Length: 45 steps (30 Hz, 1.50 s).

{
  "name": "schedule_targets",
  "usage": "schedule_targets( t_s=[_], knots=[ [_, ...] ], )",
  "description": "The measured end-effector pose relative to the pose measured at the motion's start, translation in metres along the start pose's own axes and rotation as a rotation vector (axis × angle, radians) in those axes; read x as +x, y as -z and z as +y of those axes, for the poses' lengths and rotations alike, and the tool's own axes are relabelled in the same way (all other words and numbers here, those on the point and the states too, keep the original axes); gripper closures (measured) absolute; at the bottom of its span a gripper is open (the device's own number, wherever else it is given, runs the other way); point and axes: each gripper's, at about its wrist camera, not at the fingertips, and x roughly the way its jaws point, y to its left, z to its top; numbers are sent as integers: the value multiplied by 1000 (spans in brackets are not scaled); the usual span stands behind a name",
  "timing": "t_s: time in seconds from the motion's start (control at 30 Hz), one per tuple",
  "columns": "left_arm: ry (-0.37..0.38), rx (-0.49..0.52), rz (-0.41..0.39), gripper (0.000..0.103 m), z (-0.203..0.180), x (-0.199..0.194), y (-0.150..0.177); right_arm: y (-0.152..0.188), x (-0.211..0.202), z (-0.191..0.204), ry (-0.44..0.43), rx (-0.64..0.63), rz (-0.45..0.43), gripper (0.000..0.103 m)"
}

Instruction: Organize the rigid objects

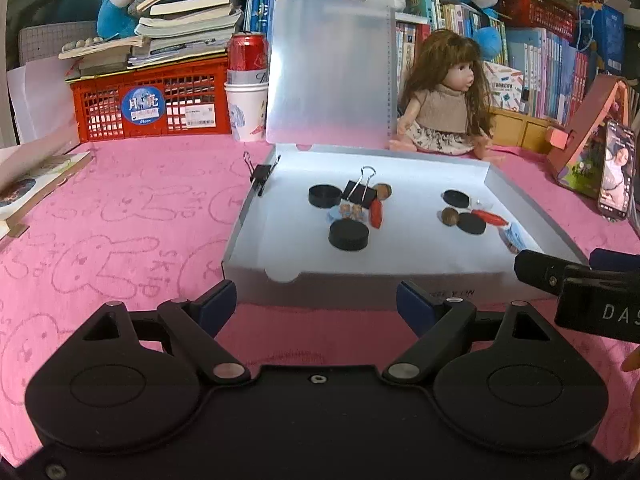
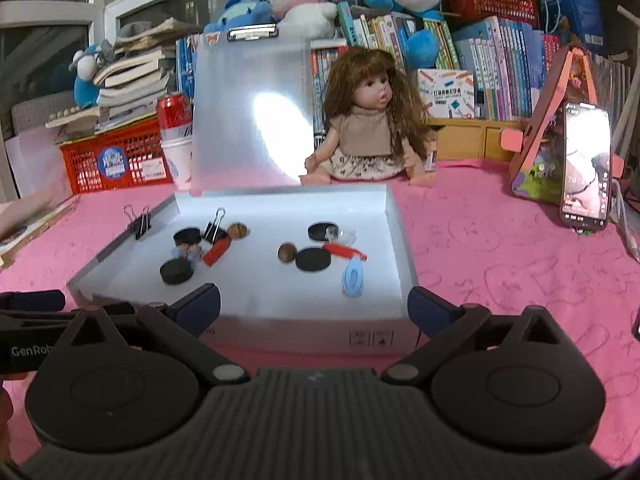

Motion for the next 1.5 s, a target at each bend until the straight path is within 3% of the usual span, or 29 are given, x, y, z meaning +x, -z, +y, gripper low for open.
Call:
schedule_targets(
  t_s=[0.37,0.7,1.5],
  knots=[
    [-19,-9,35,16,0,14,13,16,13,8,18,-33,73,0],
    [-43,20,12,11,-6,22,15,20,25,8,30,-37,138,0],
    [-41,23,28,7,-3,23,16,21,25,11,35,-54,141,0]
  ],
)
